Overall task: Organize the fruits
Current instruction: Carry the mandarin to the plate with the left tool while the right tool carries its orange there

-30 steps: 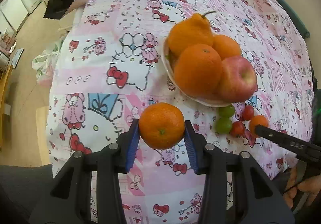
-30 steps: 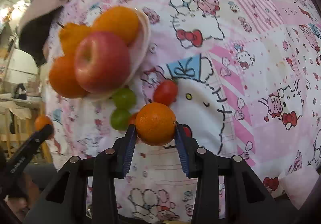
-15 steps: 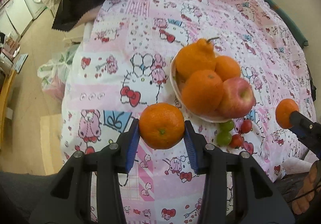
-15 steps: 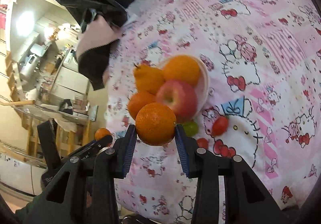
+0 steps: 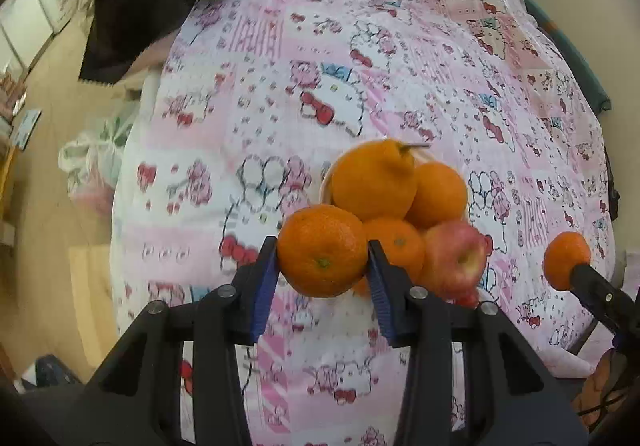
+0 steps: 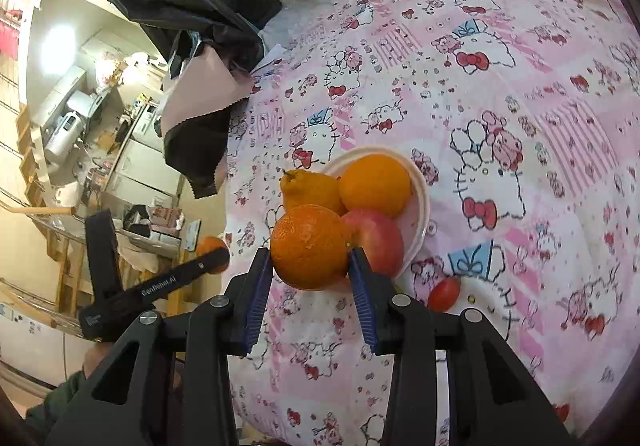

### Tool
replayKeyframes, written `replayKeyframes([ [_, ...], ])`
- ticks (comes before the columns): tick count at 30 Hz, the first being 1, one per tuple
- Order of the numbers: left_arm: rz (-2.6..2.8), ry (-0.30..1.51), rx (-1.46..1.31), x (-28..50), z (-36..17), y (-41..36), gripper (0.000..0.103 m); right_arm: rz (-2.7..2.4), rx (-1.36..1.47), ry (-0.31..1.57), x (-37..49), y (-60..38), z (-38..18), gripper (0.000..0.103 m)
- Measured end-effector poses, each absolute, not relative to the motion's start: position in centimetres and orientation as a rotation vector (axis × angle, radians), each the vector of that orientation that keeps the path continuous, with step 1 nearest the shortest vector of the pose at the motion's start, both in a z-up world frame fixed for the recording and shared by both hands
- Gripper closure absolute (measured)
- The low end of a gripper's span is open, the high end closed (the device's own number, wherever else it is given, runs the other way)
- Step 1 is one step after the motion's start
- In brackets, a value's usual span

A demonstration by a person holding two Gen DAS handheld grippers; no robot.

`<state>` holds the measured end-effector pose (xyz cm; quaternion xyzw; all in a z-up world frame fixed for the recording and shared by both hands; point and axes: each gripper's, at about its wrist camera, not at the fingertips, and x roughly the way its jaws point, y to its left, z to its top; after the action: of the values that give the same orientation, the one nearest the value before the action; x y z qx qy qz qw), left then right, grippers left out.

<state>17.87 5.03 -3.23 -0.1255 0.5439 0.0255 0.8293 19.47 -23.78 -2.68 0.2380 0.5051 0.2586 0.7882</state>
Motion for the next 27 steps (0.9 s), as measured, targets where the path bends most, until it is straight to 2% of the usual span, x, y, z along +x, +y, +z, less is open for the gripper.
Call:
replayKeyframes([
  [14,0.002,1.118,-0.178,21.4,-3.7,3.4,0.064,0.601,0.353,1.212,26.9,-17.4,-7.1,0.062],
  [27,0.005,1.128,-0.233,22.0,-3.8,3.9,0.064,0.630,0.328,1.261,27.7,-15.1,-9.8,0.060],
])
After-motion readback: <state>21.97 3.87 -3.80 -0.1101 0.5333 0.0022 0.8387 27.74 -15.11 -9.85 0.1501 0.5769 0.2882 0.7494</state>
